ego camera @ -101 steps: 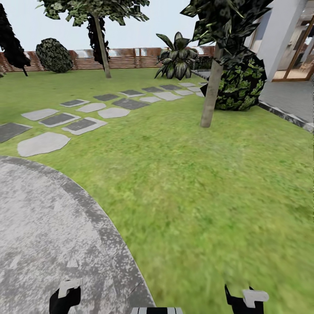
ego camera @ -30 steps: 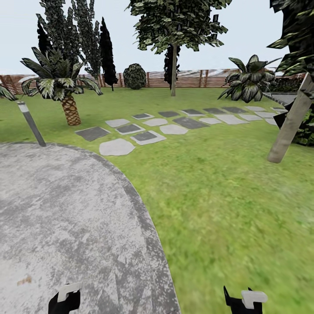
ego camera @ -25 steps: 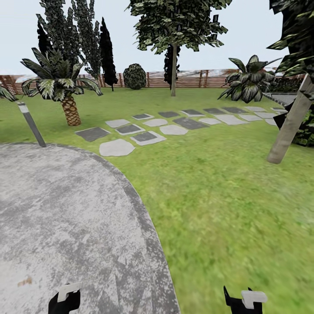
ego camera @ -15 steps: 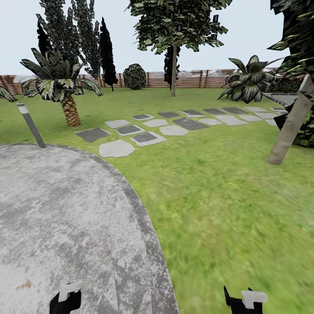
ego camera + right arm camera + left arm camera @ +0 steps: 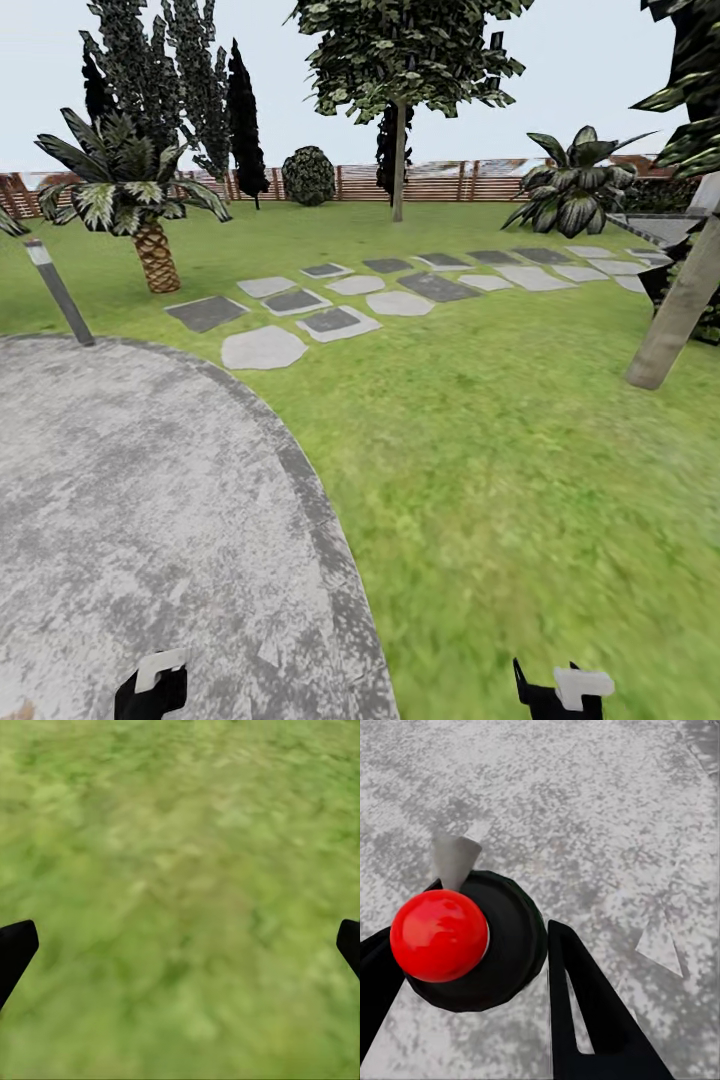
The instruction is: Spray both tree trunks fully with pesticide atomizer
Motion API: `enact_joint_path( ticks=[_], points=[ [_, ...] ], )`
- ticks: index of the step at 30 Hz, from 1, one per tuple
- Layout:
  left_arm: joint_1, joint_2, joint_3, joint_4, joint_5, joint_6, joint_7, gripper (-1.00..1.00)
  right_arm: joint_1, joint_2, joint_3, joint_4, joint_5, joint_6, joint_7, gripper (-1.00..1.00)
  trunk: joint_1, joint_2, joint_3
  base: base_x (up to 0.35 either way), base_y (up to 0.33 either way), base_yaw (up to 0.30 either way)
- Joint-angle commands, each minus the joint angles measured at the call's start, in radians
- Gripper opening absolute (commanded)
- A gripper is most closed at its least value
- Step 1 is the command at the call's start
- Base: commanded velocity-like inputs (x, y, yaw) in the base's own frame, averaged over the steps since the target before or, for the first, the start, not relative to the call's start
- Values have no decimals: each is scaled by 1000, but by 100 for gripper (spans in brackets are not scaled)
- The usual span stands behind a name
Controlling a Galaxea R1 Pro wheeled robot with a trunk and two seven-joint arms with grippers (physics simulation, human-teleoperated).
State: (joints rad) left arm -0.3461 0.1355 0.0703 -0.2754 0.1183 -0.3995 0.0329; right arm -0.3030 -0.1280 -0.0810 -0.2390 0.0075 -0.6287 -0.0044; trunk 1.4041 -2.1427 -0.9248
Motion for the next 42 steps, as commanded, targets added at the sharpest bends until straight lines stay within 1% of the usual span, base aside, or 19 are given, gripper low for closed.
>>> enact_joint_path(
  ticks=[1,3,4,5,9,13,14,17,19,22,31,42],
  points=[
    [-1,0,-2,1,9,-3,-1,-100,0,0,-2,11,1,-3,0,100,0,0,-1,337,0,0],
    [-1,0,-2,1,9,-3,-1,-100,0,1,-1,29,0,-3,0,100,0,0,-1,337,0,0],
    [-1,0,-2,1,9,-3,-1,-100,0,6,-1,45,-2,-3,0,100,0,0,-1,337,0,0],
    [-1,-1,-2,1,9,-3,-1,-100,0,43,-2,56,0,-6,0,100,0,0,-1,337,0,0],
    [-1,-1,-2,1,9,-3,-1,-100,0,51,-2,65,1,-28,0,100,0,0,-1,337,0,0],
    [-1,-1,-2,2,9,-3,-1,-100,1,54,-1,111,-1,-55,3,100,0,0,-1,337,0,0],
    [-1,-1,-2,2,9,-3,-1,-100,1,59,-1,116,-1,-56,4,100,0,0,-1,337,0,0],
    [-1,-1,-3,2,9,-4,-1,-100,1,83,-3,124,0,-56,3,100,0,0,-1,337,0,0],
    [-1,-1,-2,2,9,-3,-1,-100,1,91,-3,138,1,-56,2,100,0,0,-1,337,0,0],
    [-1,-1,-2,2,9,-3,-1,-100,1,95,-3,167,0,-55,1,100,0,0,-1,337,0,0],
    [-1,-1,-2,2,9,-4,-2,-100,1,96,-3,205,1,-55,2,100,0,0,-1,337,0,0],
    [-1,1,-1,1,9,-4,-1,-100,1,96,-3,211,2,-55,1,100,0,0,-1,337,0,0]
  ],
)
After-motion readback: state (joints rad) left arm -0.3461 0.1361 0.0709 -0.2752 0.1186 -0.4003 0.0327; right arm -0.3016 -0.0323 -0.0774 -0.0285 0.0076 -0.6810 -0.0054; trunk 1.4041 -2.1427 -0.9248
